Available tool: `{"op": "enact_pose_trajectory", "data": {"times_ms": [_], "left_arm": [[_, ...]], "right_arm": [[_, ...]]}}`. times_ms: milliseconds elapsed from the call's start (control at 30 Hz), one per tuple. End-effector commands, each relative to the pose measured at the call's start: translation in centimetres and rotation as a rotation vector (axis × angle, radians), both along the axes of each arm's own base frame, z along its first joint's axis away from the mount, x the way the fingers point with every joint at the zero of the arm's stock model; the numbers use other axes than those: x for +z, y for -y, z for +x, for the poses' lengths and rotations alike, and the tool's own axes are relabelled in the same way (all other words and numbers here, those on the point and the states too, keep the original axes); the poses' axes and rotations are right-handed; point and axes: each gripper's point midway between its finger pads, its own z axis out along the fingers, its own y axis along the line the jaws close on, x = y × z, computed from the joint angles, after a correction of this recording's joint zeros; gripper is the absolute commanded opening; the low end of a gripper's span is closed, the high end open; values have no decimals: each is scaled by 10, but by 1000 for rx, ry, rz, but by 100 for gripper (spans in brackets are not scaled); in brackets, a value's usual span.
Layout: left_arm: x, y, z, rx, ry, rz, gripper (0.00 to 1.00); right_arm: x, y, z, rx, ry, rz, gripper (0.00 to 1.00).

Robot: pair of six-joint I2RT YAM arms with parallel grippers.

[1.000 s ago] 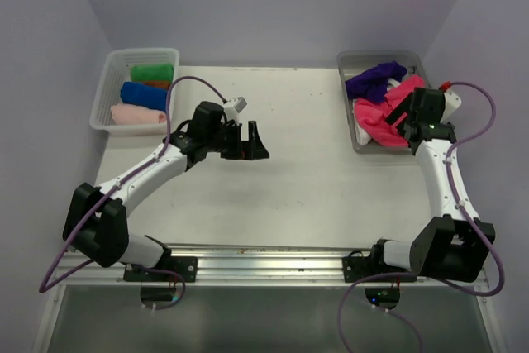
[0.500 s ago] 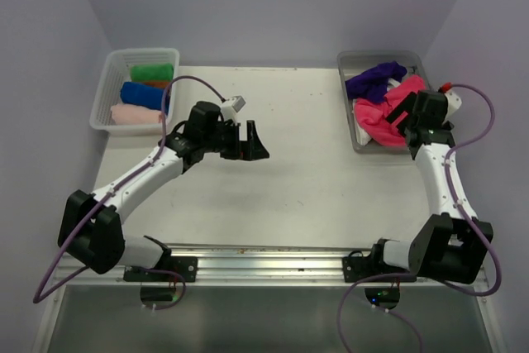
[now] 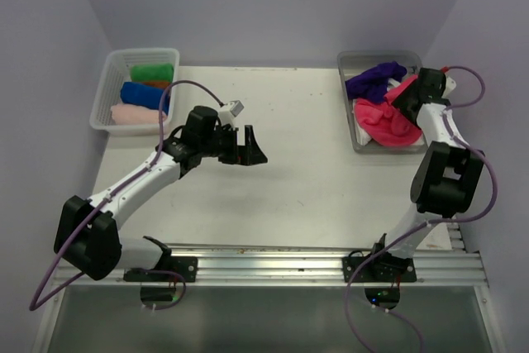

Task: Roll the towels
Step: Grab a towel with the right arm, then move the towel to the center of the board

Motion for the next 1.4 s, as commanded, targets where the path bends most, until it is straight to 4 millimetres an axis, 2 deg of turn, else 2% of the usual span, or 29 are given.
{"op": "enact_pose_trajectory", "data": {"times_ms": [0,67,100,133,200,233,333,367,433,467,567,600,667,700,733,800,833,900,933,1000,1033,1067,1100,1200,1233,1267,1300,1333,1367], "left_arm": [[8,-2,0,-15,39,-17,100],[6,-2,-2,-24,34,-16,100],[6,-2,-2,-27,33,-14,100],[5,-2,-3,-30,32,-12,99],[4,-3,-3,-31,33,-5,100],[3,-4,-2,-22,36,3,100],[-1,-7,-1,-13,39,25,100],[-2,-8,0,-12,42,35,100],[2,-10,5,-2,61,48,100],[2,-11,5,-3,68,60,100],[9,-19,16,40,107,110,100],[11,-22,20,58,116,127,100],[12,-34,32,131,138,192,99],[18,-38,37,152,155,207,99],[15,-45,40,184,154,246,99],[21,-50,45,211,172,267,99],[21,-55,46,232,169,287,99],[31,-59,49,255,179,277,100],[33,-60,49,262,176,274,100],[41,-67,52,293,184,259,99],[44,-72,54,313,189,263,100],[47,-79,56,337,195,265,100],[51,-85,60,366,205,274,100],[54,-109,67,440,194,301,100],[55,-116,67,457,182,298,100],[57,-123,69,479,175,288,99],[58,-139,74,528,166,284,100],[60,-147,75,557,162,277,100],[59,-155,77,590,146,270,100]], "right_arm": [[6,4,22,7,27,6,66],[-3,6,28,7,4,12,59],[-4,6,30,8,0,16,44],[-4,4,32,19,-2,28,36],[-5,0,31,27,0,42,24],[-3,-2,31,29,13,54,0],[15,-11,25,46,43,80,0],[37,-13,21,50,91,74,0],[57,-20,14,68,140,83,0],[92,-29,7,98,221,86,0],[145,-46,-6,153,355,83,0],[182,-51,-18,167,434,54,0],[216,-70,-28,226,503,39,0],[248,-81,-40,265,563,11,0],[261,-100,-44,315,587,4,0],[292,-121,-58,382,633,-46,0],[305,-141,-67,430,662,-50,0],[320,-163,-77,493,702,-43,0],[327,-182,-85,550,726,-14,0],[334,-204,-93,620,771,39,0],[339,-229,-102,698,793,74,0],[341,-241,-106,735,810,90,0],[342,-267,-116,810,817,125,0],[339,-314,-130,956,810,162,0],[335,-345,-144,1045,795,191,0],[326,-362,-145,1080,768,193,0],[318,-380,-149,1129,745,184,0],[307,-411,-166,1211,712,201,0],[296,-424,-168,1225,680,189,0]]}}
